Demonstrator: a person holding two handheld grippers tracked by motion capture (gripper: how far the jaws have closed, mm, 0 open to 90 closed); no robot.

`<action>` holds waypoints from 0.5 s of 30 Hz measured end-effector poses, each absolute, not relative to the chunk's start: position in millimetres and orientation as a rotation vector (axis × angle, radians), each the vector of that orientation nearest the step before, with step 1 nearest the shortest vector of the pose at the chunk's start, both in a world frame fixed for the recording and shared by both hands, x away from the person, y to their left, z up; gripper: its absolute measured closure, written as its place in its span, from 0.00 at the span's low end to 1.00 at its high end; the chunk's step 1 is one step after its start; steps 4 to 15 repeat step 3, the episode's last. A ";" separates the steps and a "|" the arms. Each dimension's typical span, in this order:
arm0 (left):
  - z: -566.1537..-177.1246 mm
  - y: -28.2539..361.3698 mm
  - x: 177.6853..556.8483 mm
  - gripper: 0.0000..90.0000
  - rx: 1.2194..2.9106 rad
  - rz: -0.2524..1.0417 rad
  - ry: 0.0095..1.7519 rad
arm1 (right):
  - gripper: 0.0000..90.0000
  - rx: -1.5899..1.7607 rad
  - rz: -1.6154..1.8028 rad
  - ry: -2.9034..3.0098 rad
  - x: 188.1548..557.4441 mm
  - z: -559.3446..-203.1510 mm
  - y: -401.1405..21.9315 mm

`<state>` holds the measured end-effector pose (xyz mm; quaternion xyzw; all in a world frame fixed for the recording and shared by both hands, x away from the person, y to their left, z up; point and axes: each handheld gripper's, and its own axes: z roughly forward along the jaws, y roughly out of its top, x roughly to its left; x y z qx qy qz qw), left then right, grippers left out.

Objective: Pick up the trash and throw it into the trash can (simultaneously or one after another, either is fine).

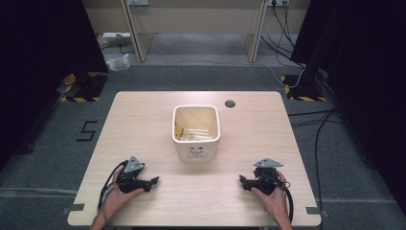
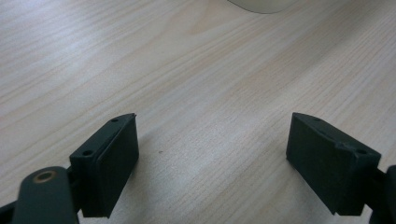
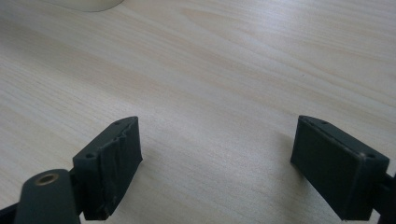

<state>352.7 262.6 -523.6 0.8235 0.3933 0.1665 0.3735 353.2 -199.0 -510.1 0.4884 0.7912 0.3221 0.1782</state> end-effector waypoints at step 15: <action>-523.6 262.6 352.7 0.18 2.109 0.426 1.007 | 0.17 1.370 0.906 2.232 353.0 -511.2 -198.2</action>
